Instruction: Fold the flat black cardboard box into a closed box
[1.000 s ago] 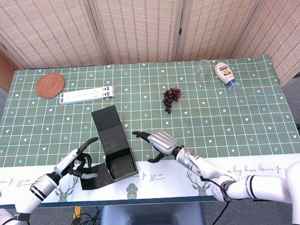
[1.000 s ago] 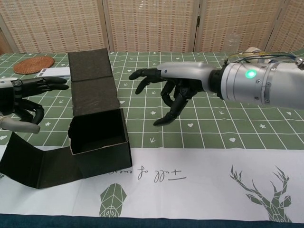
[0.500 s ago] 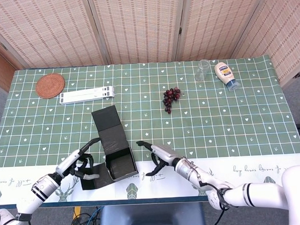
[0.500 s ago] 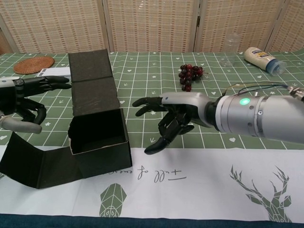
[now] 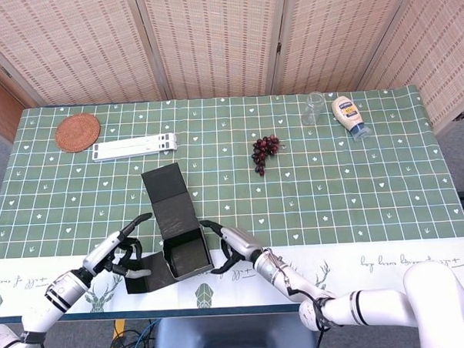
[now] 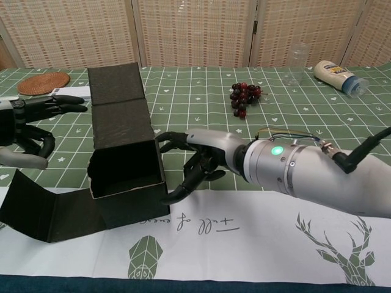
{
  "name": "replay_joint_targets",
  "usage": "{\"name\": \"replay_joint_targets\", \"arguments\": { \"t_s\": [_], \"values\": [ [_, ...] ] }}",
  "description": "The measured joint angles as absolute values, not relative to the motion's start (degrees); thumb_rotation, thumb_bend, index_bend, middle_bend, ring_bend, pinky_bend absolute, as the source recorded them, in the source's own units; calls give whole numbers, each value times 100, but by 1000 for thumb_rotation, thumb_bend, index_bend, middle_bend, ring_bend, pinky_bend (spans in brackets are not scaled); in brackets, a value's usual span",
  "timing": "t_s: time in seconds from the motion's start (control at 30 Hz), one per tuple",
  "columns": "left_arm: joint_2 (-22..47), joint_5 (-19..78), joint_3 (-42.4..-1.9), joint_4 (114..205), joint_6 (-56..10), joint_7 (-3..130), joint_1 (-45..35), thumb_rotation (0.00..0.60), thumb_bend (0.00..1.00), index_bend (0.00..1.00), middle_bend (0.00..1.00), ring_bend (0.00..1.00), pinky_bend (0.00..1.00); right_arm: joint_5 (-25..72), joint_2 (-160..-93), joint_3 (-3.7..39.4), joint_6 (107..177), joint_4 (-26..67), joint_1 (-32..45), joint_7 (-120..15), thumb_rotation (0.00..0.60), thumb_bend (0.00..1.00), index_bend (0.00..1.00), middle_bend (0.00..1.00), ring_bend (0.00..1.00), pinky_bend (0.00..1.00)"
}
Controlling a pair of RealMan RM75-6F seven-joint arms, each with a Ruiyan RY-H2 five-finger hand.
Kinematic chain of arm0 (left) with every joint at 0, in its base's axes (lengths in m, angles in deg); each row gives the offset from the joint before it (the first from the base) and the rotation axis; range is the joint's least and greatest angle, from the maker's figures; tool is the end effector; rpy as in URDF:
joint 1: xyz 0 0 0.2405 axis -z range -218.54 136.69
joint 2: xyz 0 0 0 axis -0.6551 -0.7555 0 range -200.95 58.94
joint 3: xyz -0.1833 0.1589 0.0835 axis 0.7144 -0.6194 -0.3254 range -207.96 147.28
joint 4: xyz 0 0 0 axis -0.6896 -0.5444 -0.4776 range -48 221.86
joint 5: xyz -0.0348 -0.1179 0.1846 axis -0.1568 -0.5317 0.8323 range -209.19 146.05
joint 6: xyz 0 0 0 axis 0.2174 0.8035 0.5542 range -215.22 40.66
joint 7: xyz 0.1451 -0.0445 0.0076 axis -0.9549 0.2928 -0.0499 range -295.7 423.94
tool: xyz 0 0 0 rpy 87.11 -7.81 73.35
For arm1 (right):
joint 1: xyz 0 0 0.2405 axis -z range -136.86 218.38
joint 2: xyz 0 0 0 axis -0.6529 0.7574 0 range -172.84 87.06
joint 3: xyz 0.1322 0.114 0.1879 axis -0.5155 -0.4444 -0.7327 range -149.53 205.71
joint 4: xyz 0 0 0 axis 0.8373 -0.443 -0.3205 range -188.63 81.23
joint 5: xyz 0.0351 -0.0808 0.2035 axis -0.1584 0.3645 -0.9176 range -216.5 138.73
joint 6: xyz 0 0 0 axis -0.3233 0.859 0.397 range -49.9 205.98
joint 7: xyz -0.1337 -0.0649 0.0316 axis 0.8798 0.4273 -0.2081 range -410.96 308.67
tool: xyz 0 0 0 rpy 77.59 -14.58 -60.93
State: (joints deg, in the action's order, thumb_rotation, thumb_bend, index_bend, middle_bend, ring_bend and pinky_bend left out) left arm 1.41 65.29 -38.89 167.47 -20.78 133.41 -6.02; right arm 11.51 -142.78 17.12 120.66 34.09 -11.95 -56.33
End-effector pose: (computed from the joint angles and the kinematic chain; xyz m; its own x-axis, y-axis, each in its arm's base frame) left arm -0.2437 0.2858 0.0423 -0.3734 0.6492 0.6627 0.8467 -0.0535 0.5294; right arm -0.0557 -0.3054 -0.1221 -0.0948 -0.7279 0.6791 -0.9476 -0.1431 -0.2857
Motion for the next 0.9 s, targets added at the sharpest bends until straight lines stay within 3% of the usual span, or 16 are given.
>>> {"name": "replay_joint_targets", "arguments": {
  "t_s": [0.27,0.37,0.43,0.5,0.67,0.9],
  "values": [
    [127,6547,-3896,16740,-2041,13374,-632,600,98,0,0,571,844,1178,-14776,1644,12321,3022,-1195,-5376,600,0,31,196,698,1000],
    [110,6545,-3895,16754,-2024,13367,-645,600,98,0,0,571,844,1210,-15004,1600,12537,2831,-1185,-5229,600,35,188,318,736,1000],
    [93,6537,-3893,16761,-2013,13359,-657,600,98,0,0,571,844,1231,-15117,1559,12692,2715,-1168,-5106,600,115,302,398,772,1000],
    [73,6518,-3885,16770,-2001,13349,-671,600,98,0,0,571,844,1260,-15172,1513,12833,2661,-1131,-4994,600,167,348,435,787,1000],
    [69,6378,-3786,16795,-1950,13281,-725,600,98,0,0,571,850,1358,-15057,1408,12962,2775,-970,-5031,600,210,411,486,797,1000],
    [71,6179,-3576,16818,-1842,12879,-805,600,98,0,0,572,852,1601,-14412,1346,13061,3274,-549,-5452,600,230,432,508,799,1000]
  ]
}}
